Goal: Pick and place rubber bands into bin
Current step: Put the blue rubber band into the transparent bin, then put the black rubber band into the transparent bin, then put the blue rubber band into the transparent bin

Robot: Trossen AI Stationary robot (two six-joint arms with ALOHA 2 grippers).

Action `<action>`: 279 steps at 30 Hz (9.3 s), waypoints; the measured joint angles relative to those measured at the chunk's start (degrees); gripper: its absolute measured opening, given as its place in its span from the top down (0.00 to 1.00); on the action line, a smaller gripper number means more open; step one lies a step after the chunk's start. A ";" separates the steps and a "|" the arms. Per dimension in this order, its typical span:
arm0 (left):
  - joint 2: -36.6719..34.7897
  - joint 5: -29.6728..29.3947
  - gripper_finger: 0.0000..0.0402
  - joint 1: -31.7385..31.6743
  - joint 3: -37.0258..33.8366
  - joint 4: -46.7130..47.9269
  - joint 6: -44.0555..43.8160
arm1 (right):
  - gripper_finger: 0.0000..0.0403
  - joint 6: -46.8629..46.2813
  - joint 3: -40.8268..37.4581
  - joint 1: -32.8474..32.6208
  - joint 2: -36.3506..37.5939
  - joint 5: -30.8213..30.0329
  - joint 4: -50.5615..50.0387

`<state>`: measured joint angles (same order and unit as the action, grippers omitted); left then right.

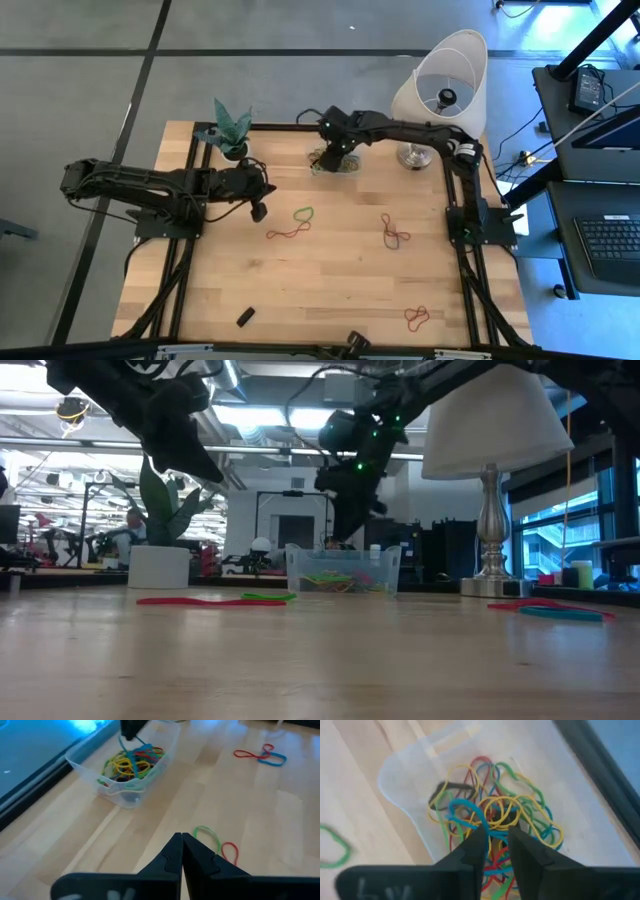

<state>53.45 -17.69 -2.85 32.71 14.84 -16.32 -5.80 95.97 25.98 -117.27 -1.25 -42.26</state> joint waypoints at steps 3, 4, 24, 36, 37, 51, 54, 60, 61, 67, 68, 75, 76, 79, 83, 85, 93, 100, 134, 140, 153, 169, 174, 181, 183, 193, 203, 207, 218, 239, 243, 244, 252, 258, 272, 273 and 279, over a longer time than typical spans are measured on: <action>0.00 1.92 0.99 0.00 0.00 0.05 1.05 | 0.73 -1.91 1.52 0.00 0.74 0.01 -1.95; 0.00 2.67 0.99 0.00 0.00 0.10 1.48 | 0.71 -2.61 2.25 0.00 0.84 -0.01 -2.57; 0.00 12.43 0.99 0.13 0.00 2.30 3.03 | 0.63 -12.29 3.84 0.52 0.70 -0.39 -6.56; 0.00 12.50 0.99 0.13 0.02 2.30 4.10 | 0.77 -11.85 3.82 1.16 0.58 0.38 -4.97; 0.00 12.50 0.99 0.13 0.01 2.30 4.09 | 0.79 -10.10 3.85 0.89 0.58 1.41 -4.45; 3.66 -4.16 0.99 14.84 8.46 9.27 2.68 | 0.99 0.28 3.67 -14.26 7.02 -3.35 -5.25; 6.93 -6.75 0.99 18.44 10.48 9.85 0.23 | 0.99 1.56 0.37 -17.11 10.18 -3.62 -4.12; 17.46 -9.73 0.99 24.44 19.68 17.11 -9.19 | 0.99 -3.88 -17.76 -22.75 23.70 -3.85 3.91; 19.45 -10.09 0.99 25.22 21.79 18.88 -10.86 | 0.99 -4.98 -21.76 -24.07 26.72 -3.81 6.18; 29.34 -7.28 0.99 27.84 33.17 33.64 -29.23 | 0.99 -14.40 -41.55 -32.30 43.57 -3.63 15.43; 30.63 -6.04 0.99 28.15 34.60 35.75 -33.06 | 0.99 -16.23 -44.13 -33.59 45.81 -3.68 16.19; 38.64 0.67 0.99 32.49 40.30 45.15 -54.99 | 0.99 -25.33 -56.08 -40.33 55.44 -5.64 20.43; 39.79 1.40 0.99 33.31 40.68 45.28 -57.82 | 0.99 -26.03 -57.08 -40.86 56.04 -5.91 20.37; 42.67 4.87 0.99 35.82 41.19 46.00 -66.60 | 0.99 -27.12 -58.92 -42.11 56.71 -5.98 20.43; 45.78 10.95 0.99 39.36 41.22 45.97 -76.32 | 0.99 -27.05 -60.18 -42.81 56.71 -5.92 20.57; 46.87 12.73 0.99 41.15 41.22 45.84 -80.01 | 0.99 -27.02 -60.52 -42.80 56.71 -5.90 20.66; 48.33 12.93 0.85 46.62 41.20 41.70 -90.09 | 0.99 -25.58 -60.57 -42.80 56.71 -5.87 22.04; 50.44 12.89 0.68 48.63 41.18 37.97 -89.17 | 0.99 -25.42 -60.57 -42.77 56.71 -5.85 22.34; 59.68 22.90 0.98 44.49 41.18 23.77 -80.11 | 0.99 -23.78 -60.57 -42.77 56.69 -5.71 22.34; 56.08 12.05 0.99 38.70 41.17 24.31 -71.76 | 0.99 -23.70 -60.57 -42.77 56.69 -5.73 22.35; 43.70 5.23 0.99 10.17 42.72 26.54 -21.71 | 0.99 -23.70 -60.57 -42.75 56.62 -8.82 23.11; 60.84 19.77 0.99 -23.35 70.79 32.96 32.09 | 0.99 -34.10 -60.57 -37.74 56.62 -20.11 23.56; 69.04 18.34 0.99 -25.19 76.89 40.36 39.05 | 0.99 -39.35 -60.57 -35.71 56.62 -20.19 23.59; 74.59 17.26 0.94 -25.02 77.13 40.04 38.30 | 0.99 -44.16 -60.57 -34.18 56.62 -20.21 23.61; 75.28 17.25 0.90 -24.89 77.13 40.16 38.28 | 0.99 -44.90 -60.57 -33.80 56.62 -20.23 23.61; 75.74 13.15 0.70 -24.83 77.13 40.93 37.89 | 0.99 -45.06 -60.57 -33.46 56.62 -20.23 23.65; 75.39 13.71 0.63 -24.52 82.81 51.78 30.30 | 0.99 -39.71 -60.57 -33.46 56.62 -20.18 23.63; 73.57 17.64 0.64 -24.10 84.46 53.04 22.37 | 0.99 -33.95 -60.57 -33.47 56.62 -20.15 23.65; 65.55 15.33 0.80 -16.01 79.95 48.67 13.93 | 0.99 -29.58 -60.57 -33.48 56.62 -20.16 24.20; 37.28 7.85 1.00 8.57 31.35 9.58 -7.81 | 0.97 -28.26 -60.53 -33.51 55.69 -20.16 22.64; 32.01 2.18 0.99 13.68 23.91 4.46 -8.01 | 0.96 -30.38 -60.53 -33.50 54.47 -20.06 21.82; 30.77 0.67 0.99 14.81 22.31 3.53 -8.07 | 0.96 -31.23 -60.53 -33.51 54.14 -19.77 21.75; 22.15 -4.61 0.99 20.14 11.03 -1.77 -10.17 | 0.99 -40.74 -60.15 -34.39 50.45 -10.91 15.69; 14.52 -3.23 1.00 20.39 3.05 -4.12 -10.84 | 1.00 -50.54 -54.00 -38.16 43.66 -8.67 3.37; -9.17 1.35 1.00 17.31 -10.82 -4.24 -0.44 | 0.93 -63.59 -40.00 -40.98 27.03 -4.58 -6.40; -10.65 1.35 1.00 17.31 -11.47 -4.29 -0.05 | 0.91 -64.69 -39.98 -40.98 26.25 -3.91 -6.48; -18.02 1.86 1.00 17.29 -13.54 -1.86 2.07 | 0.82 -68.79 -40.01 -41.06 21.44 -1.87 -6.91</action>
<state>35.44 -15.83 14.44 19.17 12.99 -14.25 -74.59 55.96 -15.08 -95.82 -3.11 -49.18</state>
